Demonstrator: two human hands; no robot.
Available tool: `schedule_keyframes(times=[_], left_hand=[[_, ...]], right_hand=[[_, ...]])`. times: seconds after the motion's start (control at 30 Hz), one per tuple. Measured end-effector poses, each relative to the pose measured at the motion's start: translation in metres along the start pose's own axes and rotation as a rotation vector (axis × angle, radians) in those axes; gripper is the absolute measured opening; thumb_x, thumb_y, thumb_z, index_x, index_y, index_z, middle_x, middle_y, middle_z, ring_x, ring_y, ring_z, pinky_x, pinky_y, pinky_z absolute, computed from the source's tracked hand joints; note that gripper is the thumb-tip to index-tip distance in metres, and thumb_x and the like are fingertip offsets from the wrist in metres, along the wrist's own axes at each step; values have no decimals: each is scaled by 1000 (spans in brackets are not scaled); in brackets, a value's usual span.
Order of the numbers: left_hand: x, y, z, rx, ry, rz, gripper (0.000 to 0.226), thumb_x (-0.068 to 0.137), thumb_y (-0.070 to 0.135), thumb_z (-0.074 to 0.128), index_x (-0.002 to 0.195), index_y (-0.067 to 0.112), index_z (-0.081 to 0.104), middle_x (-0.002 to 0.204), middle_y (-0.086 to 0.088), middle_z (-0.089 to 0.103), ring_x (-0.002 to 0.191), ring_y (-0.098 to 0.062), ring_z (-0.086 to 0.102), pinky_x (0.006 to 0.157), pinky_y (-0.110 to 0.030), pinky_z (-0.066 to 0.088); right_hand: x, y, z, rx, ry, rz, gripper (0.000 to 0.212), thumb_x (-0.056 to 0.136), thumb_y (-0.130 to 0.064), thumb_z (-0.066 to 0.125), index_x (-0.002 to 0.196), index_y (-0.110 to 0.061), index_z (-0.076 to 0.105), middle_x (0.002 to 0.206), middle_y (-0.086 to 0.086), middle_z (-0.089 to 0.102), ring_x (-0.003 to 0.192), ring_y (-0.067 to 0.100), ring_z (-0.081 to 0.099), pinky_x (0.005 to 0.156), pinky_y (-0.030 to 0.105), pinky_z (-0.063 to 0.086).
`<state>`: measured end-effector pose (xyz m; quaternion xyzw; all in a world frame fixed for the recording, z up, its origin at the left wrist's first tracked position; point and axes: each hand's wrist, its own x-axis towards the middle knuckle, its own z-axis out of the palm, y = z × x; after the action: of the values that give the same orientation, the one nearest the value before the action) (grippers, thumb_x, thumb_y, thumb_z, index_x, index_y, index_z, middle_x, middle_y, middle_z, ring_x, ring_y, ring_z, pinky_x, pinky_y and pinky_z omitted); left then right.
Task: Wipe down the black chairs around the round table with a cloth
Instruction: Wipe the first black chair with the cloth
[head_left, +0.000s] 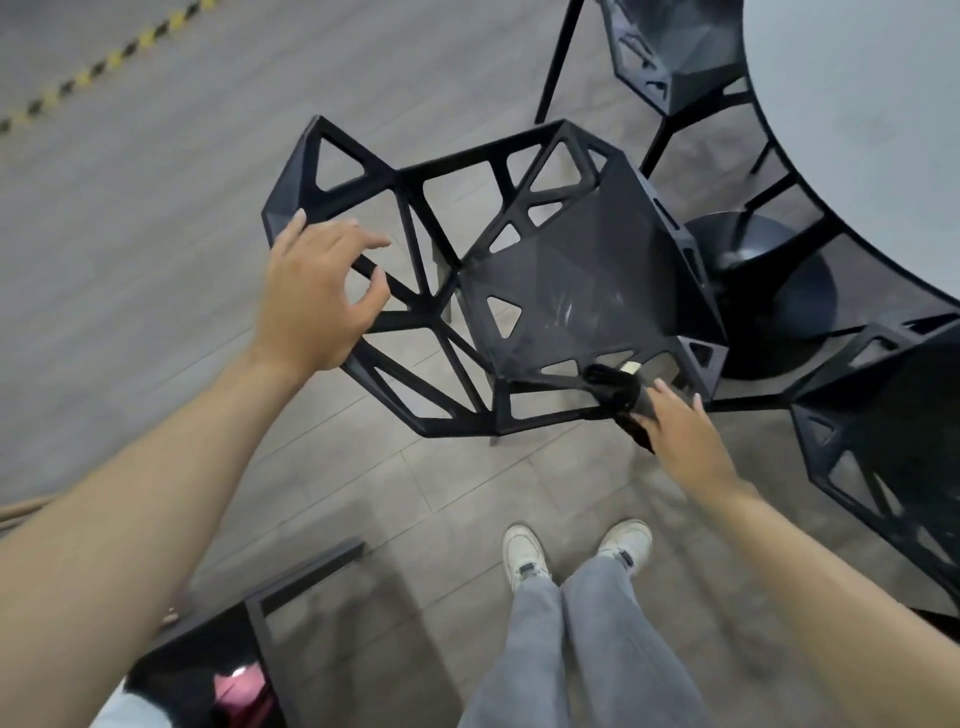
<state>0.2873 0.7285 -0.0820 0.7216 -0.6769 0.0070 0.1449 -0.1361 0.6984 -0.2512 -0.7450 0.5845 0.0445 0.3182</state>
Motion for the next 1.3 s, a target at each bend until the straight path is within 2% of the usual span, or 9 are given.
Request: schedule_keyframes(times=[0.17,0.3,0.47,0.53,0.63,0.73,1.03,1.17,1.3], left_hand=[[17,-24,-3,15,3,0,26,100,31,55,119,19,68,119,1,71,122,-21,60,127,-44,21],[26,-48,-7,196,-95,8,26,103,37,56,115,17,67,118,-4,69,121,-28,59,124,-49,21],[1,-20,-12,222,36,-52,24,105,22,49,116,12,68,116,-7,68,123,-28,59,123,-45,23],[-18,14,-3,187,47,-104,24,104,22,52,120,14,67,121,-5,67,130,-25,55,124,-47,23],[-49,54,24,197,-27,-138,30,104,29,50,127,17,65,135,-3,63,140,-24,49,126,-52,20],[-65,63,41,295,-73,-105,33,108,30,40,129,18,64,139,-3,63,145,-25,48,125,-56,22],[-70,45,47,345,174,33,25,104,16,47,110,15,71,125,-2,71,129,-26,63,118,-58,34],[-64,34,47,363,186,-20,23,104,16,48,110,16,70,122,0,71,131,-25,62,117,-62,32],[-59,14,46,404,171,-43,22,105,20,48,112,16,69,121,0,72,129,-25,62,120,-62,30]], right_hand=[[20,16,2,-12,-72,29,45,106,-26,52,148,-11,50,156,16,46,153,31,28,122,56,13],[10,-84,37,17,-179,-150,46,107,-34,51,148,-14,50,162,9,39,150,36,29,121,48,19],[-4,-187,86,217,-25,-282,28,104,-25,54,130,-17,62,136,1,65,145,16,41,127,39,13],[-2,-183,90,212,0,-303,25,103,-24,54,126,-18,63,132,-2,66,140,15,46,124,36,19],[4,-142,90,137,23,-401,42,101,-21,55,143,-22,55,142,-10,60,143,10,42,125,31,18],[10,-89,80,121,76,-323,45,99,-15,58,144,-17,57,143,-2,61,144,13,43,126,33,17],[10,29,54,98,35,-49,48,103,-13,55,149,-21,49,153,-1,52,154,7,21,128,44,7],[6,-18,64,147,36,-59,39,103,-20,58,142,-18,57,153,5,52,154,19,26,127,53,8],[3,-120,93,170,41,-182,44,99,-23,62,143,-18,57,144,-1,61,148,17,39,127,45,8]])
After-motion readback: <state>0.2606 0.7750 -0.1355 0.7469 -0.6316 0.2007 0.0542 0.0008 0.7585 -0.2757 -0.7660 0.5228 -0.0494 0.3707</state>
